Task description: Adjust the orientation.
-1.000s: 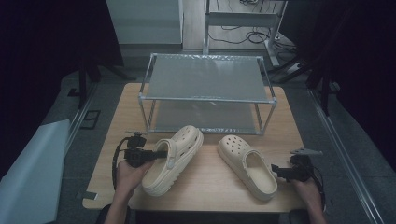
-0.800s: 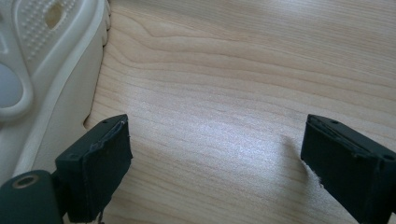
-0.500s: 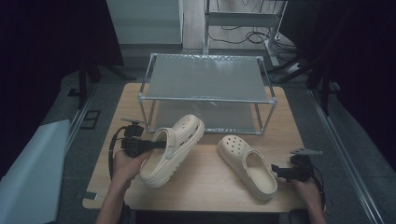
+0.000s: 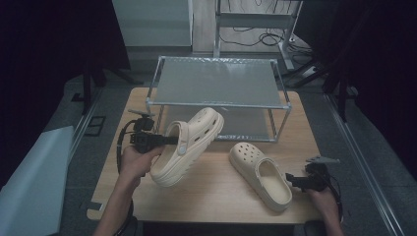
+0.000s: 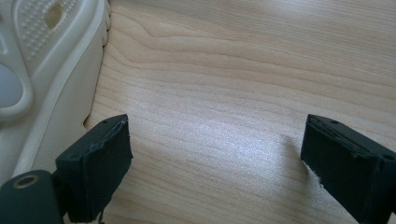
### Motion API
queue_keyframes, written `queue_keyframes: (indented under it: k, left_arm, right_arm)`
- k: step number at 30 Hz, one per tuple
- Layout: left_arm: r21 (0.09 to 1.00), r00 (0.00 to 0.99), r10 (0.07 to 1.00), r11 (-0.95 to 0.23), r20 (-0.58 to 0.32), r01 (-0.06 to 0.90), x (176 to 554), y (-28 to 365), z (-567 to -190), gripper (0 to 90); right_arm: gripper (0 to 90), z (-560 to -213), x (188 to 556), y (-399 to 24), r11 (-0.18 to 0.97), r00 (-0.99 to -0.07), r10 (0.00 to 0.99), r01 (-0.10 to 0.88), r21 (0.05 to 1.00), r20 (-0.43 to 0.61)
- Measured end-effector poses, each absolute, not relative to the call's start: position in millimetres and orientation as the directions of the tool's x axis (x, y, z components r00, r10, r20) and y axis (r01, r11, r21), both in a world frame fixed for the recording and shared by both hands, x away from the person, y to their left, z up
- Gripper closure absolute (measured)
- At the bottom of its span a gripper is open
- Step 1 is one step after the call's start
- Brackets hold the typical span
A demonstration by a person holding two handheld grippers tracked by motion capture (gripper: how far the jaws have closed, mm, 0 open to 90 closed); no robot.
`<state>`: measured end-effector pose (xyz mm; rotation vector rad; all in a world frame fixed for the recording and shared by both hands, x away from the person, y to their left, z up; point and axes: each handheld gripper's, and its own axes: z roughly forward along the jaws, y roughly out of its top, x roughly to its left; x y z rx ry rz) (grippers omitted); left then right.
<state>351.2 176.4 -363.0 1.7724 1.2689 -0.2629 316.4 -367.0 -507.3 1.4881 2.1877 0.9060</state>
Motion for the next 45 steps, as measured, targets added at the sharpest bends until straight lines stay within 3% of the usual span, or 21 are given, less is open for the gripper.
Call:
queue_keyframes:
  k: [14,30,45]
  left_arm:
    - [0.548,0.442,0.605,-0.012,-0.662,0.836,372,175,-341,76.2]
    - [0.552,0.409,0.607,0.06,-0.682,0.832,407,178,-309,76.2]
    - [0.516,0.313,0.594,0.206,-0.741,0.831,446,173,-309,76.0]
  right_arm:
    - [8.2,-507,316,-368,0.248,-0.396,0.915,0.698,0.672,0.074]
    - [0.0,-507,317,-369,0.24,-0.383,0.922,0.692,0.681,0.063]
    - [0.0,-508,318,-369,0.234,-0.379,0.923,0.695,0.68,0.07]
